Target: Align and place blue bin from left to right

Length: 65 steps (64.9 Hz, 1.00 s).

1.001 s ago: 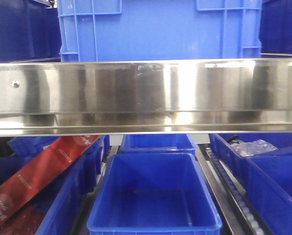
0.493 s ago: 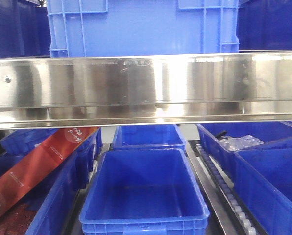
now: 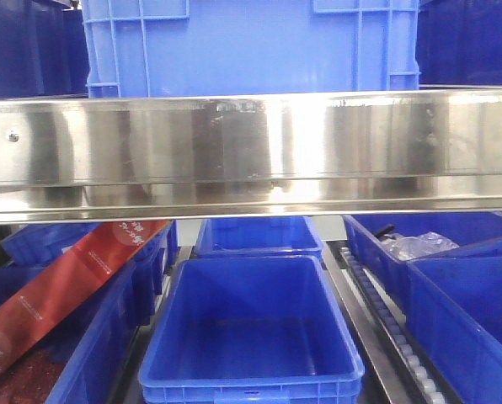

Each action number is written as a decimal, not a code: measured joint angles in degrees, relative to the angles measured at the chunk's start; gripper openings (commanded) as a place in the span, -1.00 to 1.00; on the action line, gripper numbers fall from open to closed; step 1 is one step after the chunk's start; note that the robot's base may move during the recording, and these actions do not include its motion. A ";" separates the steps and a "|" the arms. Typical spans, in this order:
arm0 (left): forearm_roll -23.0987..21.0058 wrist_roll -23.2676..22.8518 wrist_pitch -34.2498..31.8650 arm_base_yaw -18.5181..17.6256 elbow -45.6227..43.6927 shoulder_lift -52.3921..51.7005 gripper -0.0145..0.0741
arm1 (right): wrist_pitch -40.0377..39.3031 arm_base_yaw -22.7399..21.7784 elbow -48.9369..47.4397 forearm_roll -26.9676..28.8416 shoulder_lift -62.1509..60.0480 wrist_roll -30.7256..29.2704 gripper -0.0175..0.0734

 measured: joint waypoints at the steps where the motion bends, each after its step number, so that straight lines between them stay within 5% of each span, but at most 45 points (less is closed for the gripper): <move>1: 0.00 0.00 0.00 0.00 0.00 0.00 -0.92 | 0.00 -0.52 0.38 0.56 -0.22 -0.68 -0.79; 20: 0.00 0.00 0.00 0.00 0.00 0.00 -0.92 | -2.45 -14.96 17.70 18.75 -11.41 -20.77 -0.79; 32: 0.00 0.00 0.00 0.00 0.00 0.00 -0.92 | -2.48 -24.66 28.58 23.56 -21.80 -23.56 -0.79; 65: 0.00 0.00 0.00 0.00 0.00 0.00 -0.92 | -8.41 -26.30 43.71 25.37 -28.97 -24.04 -0.79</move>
